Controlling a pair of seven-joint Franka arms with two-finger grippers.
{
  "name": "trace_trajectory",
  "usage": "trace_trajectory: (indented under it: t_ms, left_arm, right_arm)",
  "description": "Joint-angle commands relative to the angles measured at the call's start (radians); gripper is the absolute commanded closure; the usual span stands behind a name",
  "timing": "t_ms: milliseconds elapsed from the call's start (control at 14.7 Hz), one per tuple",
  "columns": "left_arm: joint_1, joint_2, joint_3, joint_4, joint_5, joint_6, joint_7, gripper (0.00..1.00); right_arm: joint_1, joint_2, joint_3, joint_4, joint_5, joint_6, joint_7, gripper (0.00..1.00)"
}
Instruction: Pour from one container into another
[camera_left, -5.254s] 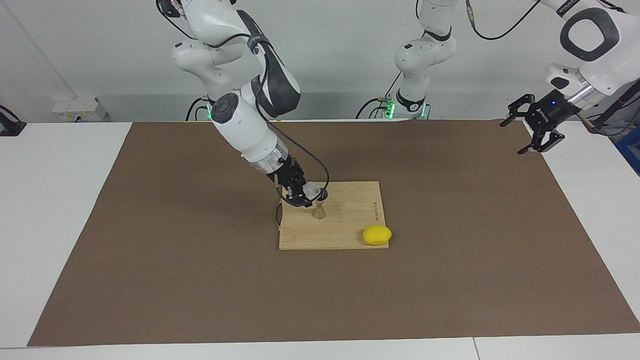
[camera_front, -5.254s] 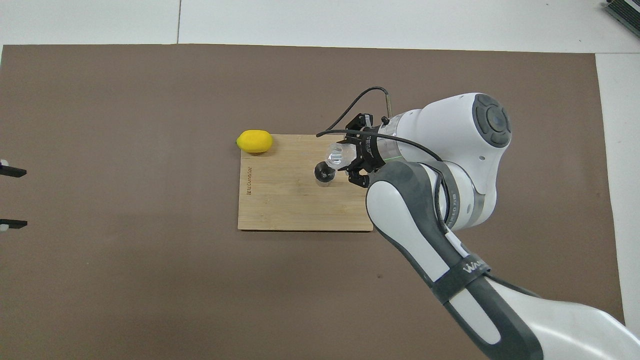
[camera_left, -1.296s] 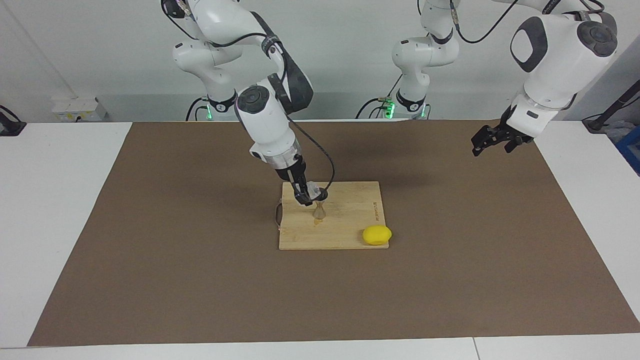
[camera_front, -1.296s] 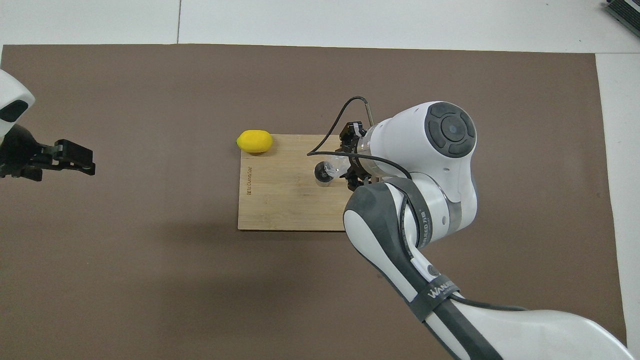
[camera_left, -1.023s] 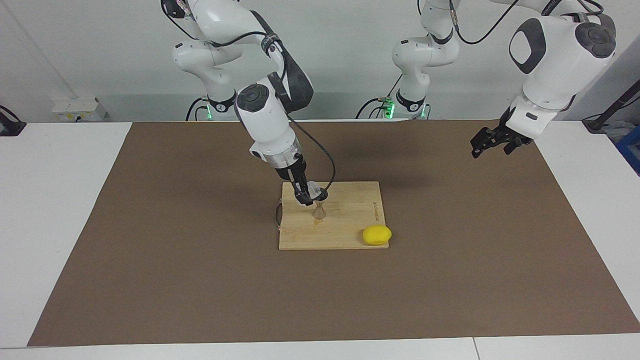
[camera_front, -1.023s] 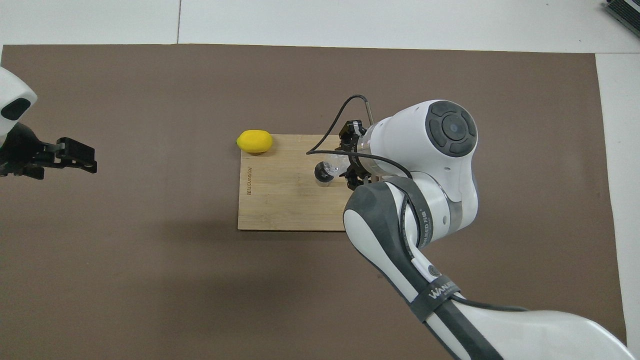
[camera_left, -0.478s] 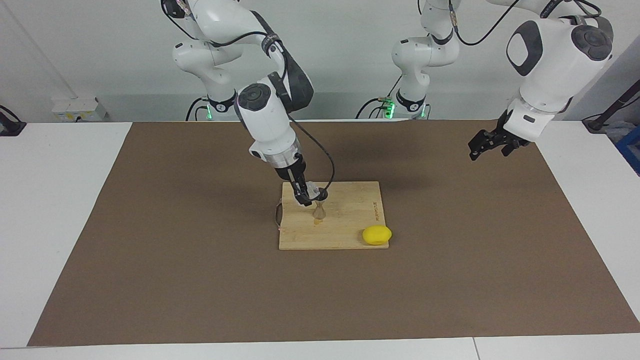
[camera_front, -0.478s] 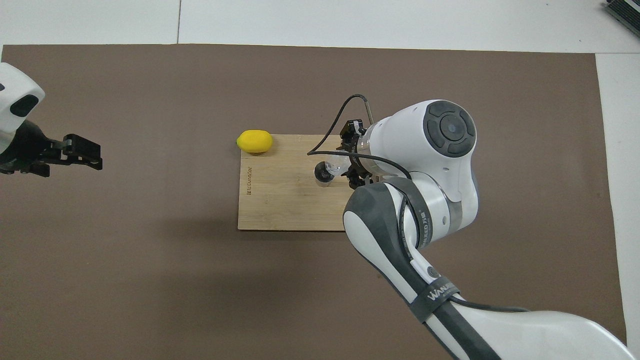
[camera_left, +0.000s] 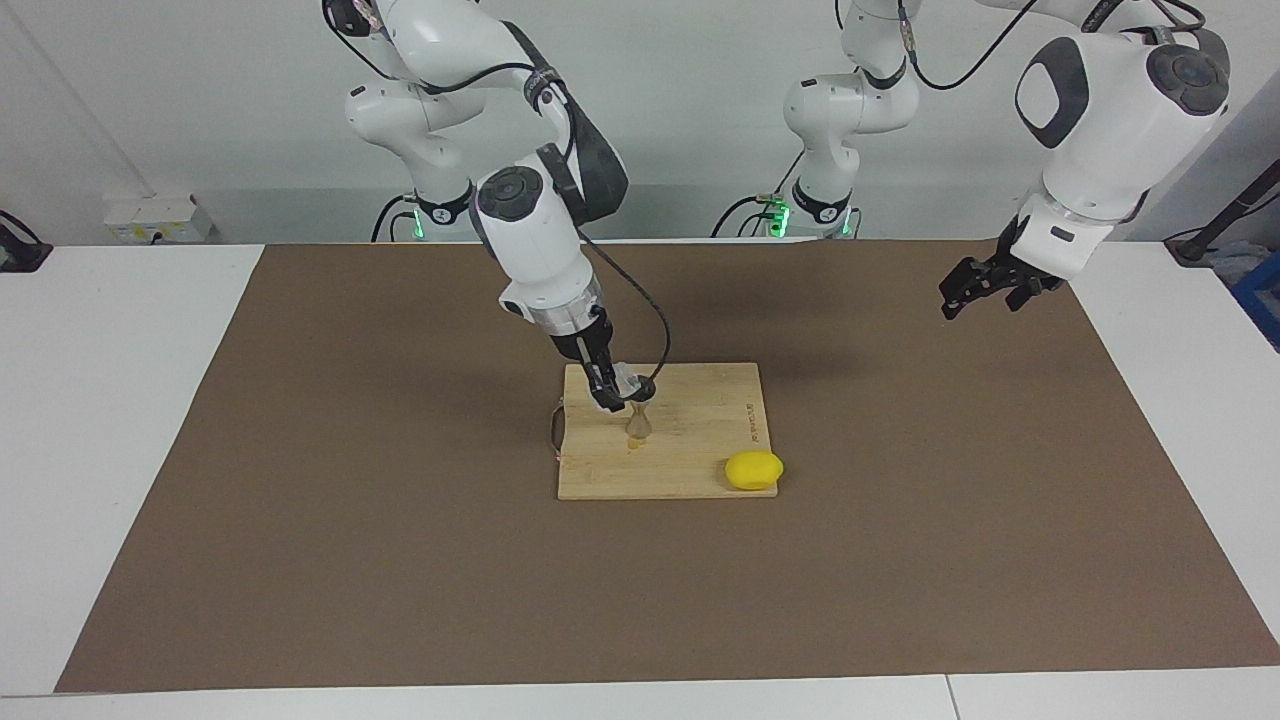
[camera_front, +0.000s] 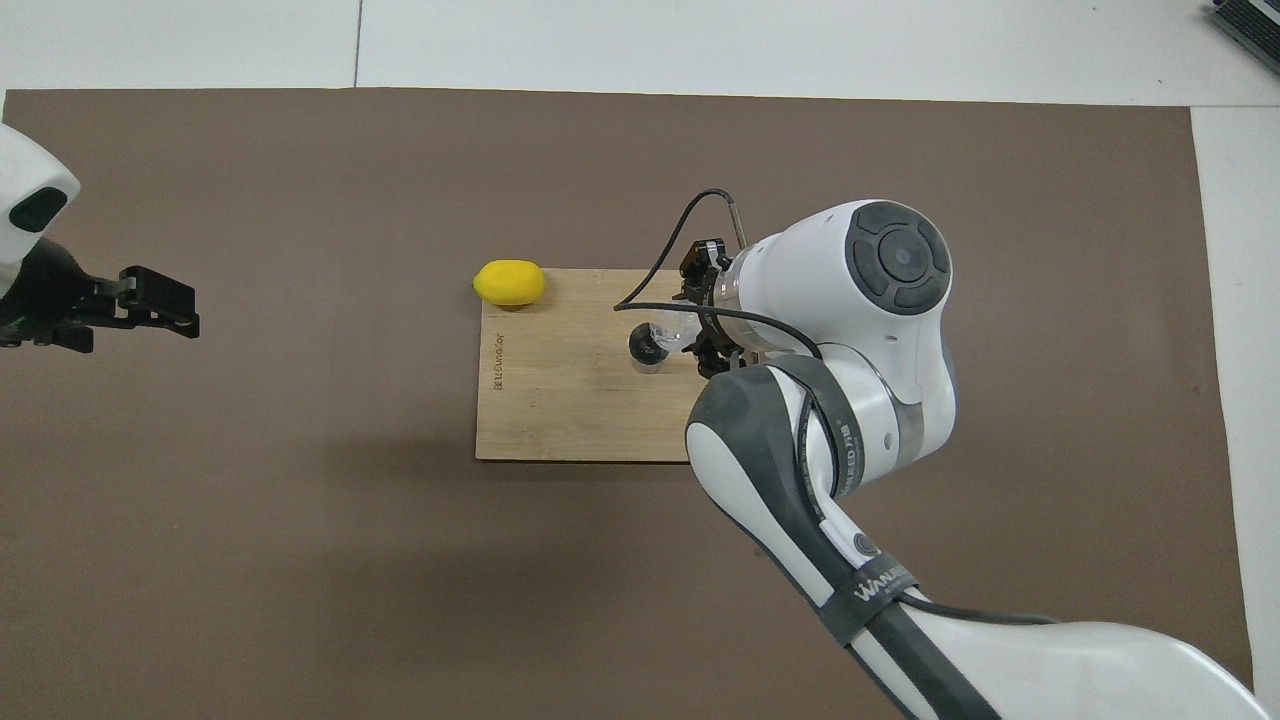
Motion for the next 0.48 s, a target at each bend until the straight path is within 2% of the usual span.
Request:
trace_trajectory:
  t_ms: [0, 409]
  left_arm:
    - [-0.010, -0.007, 0.010, 0.004, 0.018, 0.003, -0.011, 0.00]
    - [-0.009, -0.007, 0.012, 0.004, 0.018, 0.000, -0.010, 0.00]
  right_arm:
    - [-0.005, 0.006, 0.004, 0.016, 0.041, 0.004, -0.003, 1.00]
    - [-0.051, -0.024, 0.006, 0.014, 0.158, -0.009, -0.055, 1.00]
